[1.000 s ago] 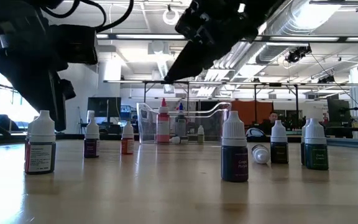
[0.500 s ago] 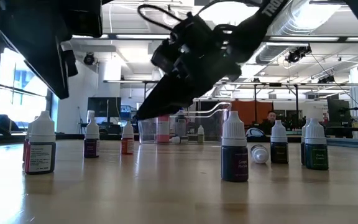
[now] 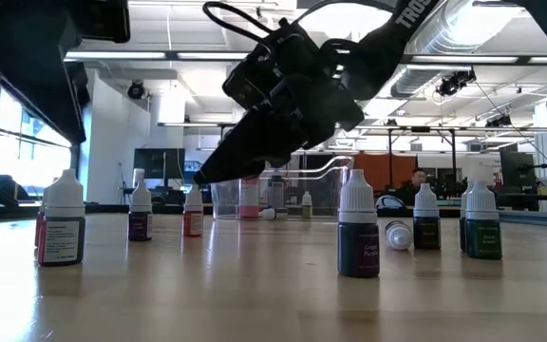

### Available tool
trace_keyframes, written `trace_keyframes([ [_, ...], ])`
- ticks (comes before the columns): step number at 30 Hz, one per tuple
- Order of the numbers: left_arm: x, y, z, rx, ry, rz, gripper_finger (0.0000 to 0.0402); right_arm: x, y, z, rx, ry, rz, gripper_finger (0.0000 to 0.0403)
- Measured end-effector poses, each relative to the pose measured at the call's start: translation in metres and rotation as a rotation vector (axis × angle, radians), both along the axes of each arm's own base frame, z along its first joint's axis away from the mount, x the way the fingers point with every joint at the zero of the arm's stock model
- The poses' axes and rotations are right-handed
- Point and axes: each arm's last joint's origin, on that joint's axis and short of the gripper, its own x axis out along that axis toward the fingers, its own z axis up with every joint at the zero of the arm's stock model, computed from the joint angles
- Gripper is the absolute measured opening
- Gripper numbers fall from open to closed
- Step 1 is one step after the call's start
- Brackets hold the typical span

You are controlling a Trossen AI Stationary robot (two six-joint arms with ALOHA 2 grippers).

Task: Pick & Place food coloring
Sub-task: Put the red food coloring into the transparent bin

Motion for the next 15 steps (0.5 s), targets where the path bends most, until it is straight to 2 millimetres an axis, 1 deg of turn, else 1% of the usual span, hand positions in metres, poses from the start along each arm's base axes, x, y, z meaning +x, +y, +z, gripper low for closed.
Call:
trace_keyframes([
  [4,0.0,-0.004,-0.006,-0.013,0.023,0.026,0.0082,0.002,-0.001,0.002,0.007,-0.021,-0.017,0.0149],
  [7,0.002,-0.006,-0.016,-0.01,0.075,0.004,0.0082,0.002,-0.002,0.0,0.0,-0.014,-0.032,0.0149],
  [11,0.007,-0.009,-0.024,0.034,0.094,-0.058,0.0082,0.003,0.0,-0.009,-0.004,0.002,-0.036,0.015],
  [13,0.006,-0.009,-0.032,0.067,0.126,-0.06,0.0084,0.004,0.001,-0.014,0.001,-0.003,-0.027,0.015],
  [15,0.006,-0.009,-0.033,0.076,0.133,-0.06,0.0088,0.006,0.003,-0.021,0.035,-0.003,-0.008,0.015],
])
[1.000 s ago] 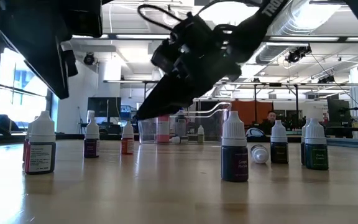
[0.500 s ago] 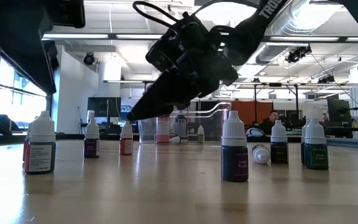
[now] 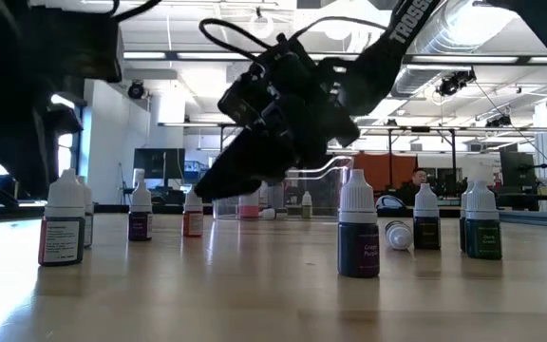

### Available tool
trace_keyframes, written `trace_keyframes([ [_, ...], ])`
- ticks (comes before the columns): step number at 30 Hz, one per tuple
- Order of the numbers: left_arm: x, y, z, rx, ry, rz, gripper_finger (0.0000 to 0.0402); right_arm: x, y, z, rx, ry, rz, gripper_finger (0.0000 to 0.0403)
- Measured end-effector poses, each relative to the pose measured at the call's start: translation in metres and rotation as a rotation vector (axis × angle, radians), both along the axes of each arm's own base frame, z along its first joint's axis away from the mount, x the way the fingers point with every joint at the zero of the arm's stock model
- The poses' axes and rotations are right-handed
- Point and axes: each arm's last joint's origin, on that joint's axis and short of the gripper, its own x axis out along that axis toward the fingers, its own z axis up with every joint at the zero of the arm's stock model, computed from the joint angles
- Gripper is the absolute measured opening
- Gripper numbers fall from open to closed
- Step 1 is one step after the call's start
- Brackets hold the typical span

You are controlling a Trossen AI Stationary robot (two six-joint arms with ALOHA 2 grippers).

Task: Pick & Place food coloring
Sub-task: Put the red food coloring into the transparent bin

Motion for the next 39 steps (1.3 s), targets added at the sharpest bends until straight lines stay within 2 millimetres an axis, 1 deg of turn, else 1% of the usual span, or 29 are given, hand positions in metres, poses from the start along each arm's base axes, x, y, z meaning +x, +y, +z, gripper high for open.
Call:
trace_keyframes([
  [5,0.0,0.001,-0.002,0.041,0.001,-0.004,0.0109,0.002,0.002,-0.018,0.024,0.023,0.005,0.015],
  [7,0.001,0.002,-0.001,0.06,-0.016,0.006,0.0121,0.002,0.002,-0.023,0.026,0.024,0.007,0.0149],
  [15,0.001,0.002,-0.001,0.067,-0.022,0.009,0.0162,0.003,0.002,-0.021,0.03,-0.004,0.019,0.0145],
  [19,0.001,0.002,-0.001,0.069,-0.022,0.003,0.0168,0.003,0.005,-0.021,0.036,0.001,0.025,0.0126],
  [26,0.001,0.002,-0.001,0.076,-0.028,0.008,0.0168,0.006,0.004,-0.017,0.068,0.001,0.007,0.0076],
  [29,0.001,0.002,-0.001,0.08,-0.03,0.01,0.0168,0.011,-0.002,-0.002,0.103,0.024,-0.014,0.0068],
  [31,0.001,0.002,-0.001,0.08,-0.03,0.01,0.0168,0.013,-0.009,0.014,0.102,0.044,-0.028,0.0068],
  [34,0.001,0.002,-0.001,0.08,-0.03,0.01,0.0168,0.011,-0.023,0.047,0.077,0.077,-0.069,0.007],
  [36,0.001,0.002,-0.001,0.081,-0.03,0.01,0.0168,0.004,-0.036,0.072,0.014,0.101,-0.128,0.0075],
  [39,0.001,0.002,-0.001,0.08,-0.031,0.01,0.0168,-0.012,-0.061,0.112,-0.187,0.114,-0.281,0.0077],
])
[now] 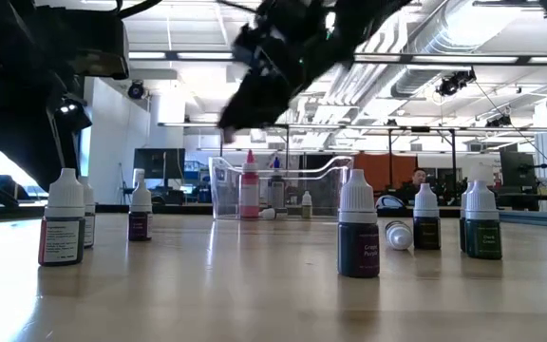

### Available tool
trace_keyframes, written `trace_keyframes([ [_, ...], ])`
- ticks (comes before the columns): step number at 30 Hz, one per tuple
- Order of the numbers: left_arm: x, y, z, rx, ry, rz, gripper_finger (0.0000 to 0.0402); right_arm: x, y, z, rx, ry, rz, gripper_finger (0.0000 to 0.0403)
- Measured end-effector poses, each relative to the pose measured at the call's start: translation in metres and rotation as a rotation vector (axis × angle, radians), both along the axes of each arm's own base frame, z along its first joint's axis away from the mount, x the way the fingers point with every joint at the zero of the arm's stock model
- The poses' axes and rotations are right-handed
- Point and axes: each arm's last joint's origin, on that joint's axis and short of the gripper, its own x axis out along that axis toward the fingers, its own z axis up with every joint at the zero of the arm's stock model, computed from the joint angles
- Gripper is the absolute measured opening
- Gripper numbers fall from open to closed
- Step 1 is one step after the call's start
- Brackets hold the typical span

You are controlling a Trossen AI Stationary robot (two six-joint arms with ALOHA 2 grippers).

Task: Pick & Place food coloring
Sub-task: Put the red food coloring into the transparent bin

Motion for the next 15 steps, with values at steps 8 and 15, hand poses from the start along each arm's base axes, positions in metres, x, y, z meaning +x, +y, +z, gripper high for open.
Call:
trace_keyframes([
  [8,0.001,0.001,0.001,0.037,-0.029,0.021,0.0168,-0.055,-0.079,0.038,-0.186,0.153,-0.453,0.0076],
  [15,0.001,0.002,0.001,0.055,-0.045,0.032,0.0168,-0.064,-0.13,-0.005,-0.005,0.247,-0.506,0.0078],
])
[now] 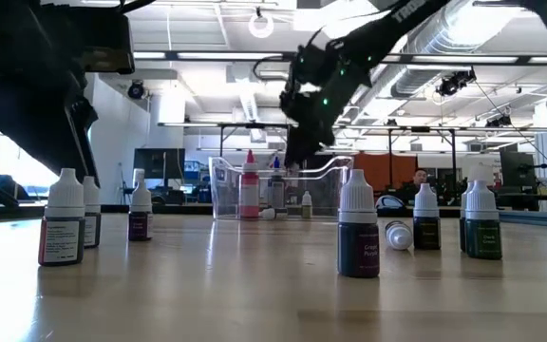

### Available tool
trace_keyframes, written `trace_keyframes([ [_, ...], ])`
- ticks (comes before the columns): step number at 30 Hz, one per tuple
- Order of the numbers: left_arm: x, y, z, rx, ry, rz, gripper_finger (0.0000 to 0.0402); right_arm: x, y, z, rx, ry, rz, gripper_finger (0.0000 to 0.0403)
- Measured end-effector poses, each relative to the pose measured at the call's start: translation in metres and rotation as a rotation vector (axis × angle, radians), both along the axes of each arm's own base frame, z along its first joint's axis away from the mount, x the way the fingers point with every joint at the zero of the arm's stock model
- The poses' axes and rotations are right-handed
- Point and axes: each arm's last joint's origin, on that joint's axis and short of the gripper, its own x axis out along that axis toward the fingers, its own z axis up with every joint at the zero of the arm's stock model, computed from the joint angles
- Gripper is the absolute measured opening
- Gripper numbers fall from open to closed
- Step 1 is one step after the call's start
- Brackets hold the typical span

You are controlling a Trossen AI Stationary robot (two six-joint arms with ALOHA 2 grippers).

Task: Pick & Place food coloring
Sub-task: Put the red food coloring into the transparent bin

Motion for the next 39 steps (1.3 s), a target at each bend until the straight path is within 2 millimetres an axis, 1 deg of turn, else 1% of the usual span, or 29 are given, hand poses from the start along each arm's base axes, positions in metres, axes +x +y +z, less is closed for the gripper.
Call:
trace_keyframes([
  [3,0.0,0.0,0.0,-0.001,-0.001,0.0,0.0168,-0.001,-0.008,-0.012,0.002,0.031,0.0,0.008],
  [6,0.0,0.0,0.0,0.0,-0.001,0.0,0.0168,-0.002,-0.012,-0.02,-0.004,0.072,-0.003,0.009],
  [12,0.0,0.0,0.0,-0.001,-0.002,0.0,0.0168,-0.003,-0.018,-0.03,-0.01,0.107,-0.057,0.0117],
  [15,0.001,0.0,0.0,-0.005,-0.007,0.0,0.0168,-0.003,-0.019,-0.03,-0.014,0.108,-0.057,0.0124],
  [17,0.001,-0.001,0.001,-0.009,-0.014,0.0,0.0168,-0.003,-0.019,-0.026,-0.031,0.107,-0.066,0.0125],
  [19,0.002,-0.001,0.001,-0.008,-0.021,-0.013,0.0168,-0.002,-0.016,-0.016,-0.045,0.108,-0.066,0.0124],
  [22,0.005,-0.004,0.003,-0.022,-0.042,-0.064,0.0168,0.002,-0.008,0.01,-0.089,0.089,-0.038,0.012],
  [25,0.008,-0.007,0.005,-0.039,-0.065,-0.122,0.0168,0.006,0.007,0.038,-0.124,0.067,-0.001,0.0117],
  [28,0.009,-0.008,0.006,-0.038,-0.079,-0.134,0.0168,0.01,0.023,0.057,-0.133,0.023,0.044,0.0114],
  [31,0.009,-0.008,0.006,-0.039,-0.079,-0.133,0.0168,0.015,0.038,0.064,-0.139,0.002,0.091,0.0113],
  [35,0.009,-0.008,0.006,-0.055,-0.065,-0.156,0.0168,0.018,0.055,0.062,-0.126,0.03,0.136,0.0113],
  [39,0.009,-0.008,0.006,-0.026,-0.065,-0.188,0.0168,0.02,0.069,0.059,-0.114,0.06,0.172,0.0113],
])
